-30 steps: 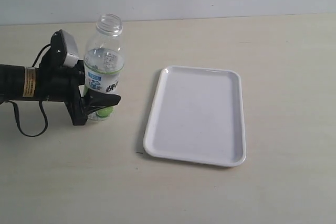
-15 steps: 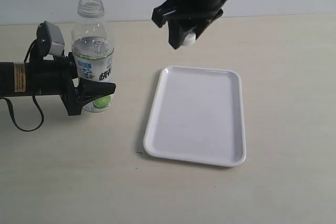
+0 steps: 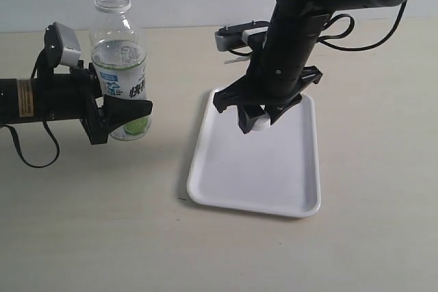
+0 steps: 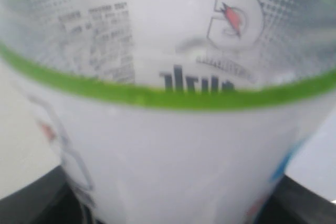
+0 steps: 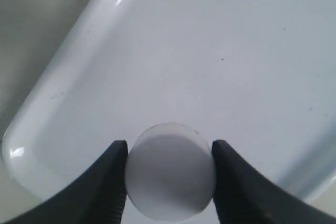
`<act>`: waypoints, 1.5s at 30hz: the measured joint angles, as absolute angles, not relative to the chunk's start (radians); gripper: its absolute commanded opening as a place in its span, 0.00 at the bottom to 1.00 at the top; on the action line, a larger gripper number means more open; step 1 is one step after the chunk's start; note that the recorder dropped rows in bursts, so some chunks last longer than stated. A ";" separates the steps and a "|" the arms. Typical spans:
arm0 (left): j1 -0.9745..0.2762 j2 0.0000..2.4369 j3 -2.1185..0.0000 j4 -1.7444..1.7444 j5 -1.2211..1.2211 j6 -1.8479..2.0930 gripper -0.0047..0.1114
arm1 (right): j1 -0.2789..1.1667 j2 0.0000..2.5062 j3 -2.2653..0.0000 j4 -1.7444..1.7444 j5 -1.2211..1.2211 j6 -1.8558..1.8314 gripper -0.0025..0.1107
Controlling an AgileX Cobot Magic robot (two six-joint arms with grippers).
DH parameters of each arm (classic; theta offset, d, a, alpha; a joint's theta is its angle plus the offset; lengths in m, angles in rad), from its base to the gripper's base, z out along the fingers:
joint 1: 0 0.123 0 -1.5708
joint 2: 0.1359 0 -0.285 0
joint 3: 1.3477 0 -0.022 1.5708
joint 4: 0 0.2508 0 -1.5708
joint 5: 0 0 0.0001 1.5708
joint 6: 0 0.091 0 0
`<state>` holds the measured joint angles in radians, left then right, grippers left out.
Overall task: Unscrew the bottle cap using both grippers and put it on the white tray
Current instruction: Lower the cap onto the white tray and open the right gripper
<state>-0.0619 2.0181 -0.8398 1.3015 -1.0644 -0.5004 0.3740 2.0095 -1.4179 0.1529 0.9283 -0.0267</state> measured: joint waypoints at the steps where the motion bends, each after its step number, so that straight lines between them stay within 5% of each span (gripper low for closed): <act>1: -0.062 2.018 -0.840 1.302 -1.064 -0.500 0.04 | 0.374 2.009 -1.416 0.132 0.915 0.000 0.02; 23: -0.062 2.018 -0.840 1.292 -1.067 -0.500 0.04 | 0.374 2.151 -1.414 0.129 0.791 0.122 0.02; 33: -0.062 2.018 -0.840 1.283 -1.067 -0.500 0.04 | 0.374 2.153 -1.417 0.129 0.816 0.161 0.59; 38: -0.062 2.018 -0.840 1.283 -1.067 -0.500 0.04 | 0.374 2.153 -1.420 0.129 0.840 0.183 0.71; 45: -0.062 2.018 -0.840 1.279 -1.069 -0.500 0.04 | 0.374 2.134 -1.415 0.125 0.873 0.203 0.73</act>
<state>-0.0619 2.0181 -0.8398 1.2791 -1.0691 -0.5004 0.3740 2.1345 -1.4154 0.1251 0.8734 0.2033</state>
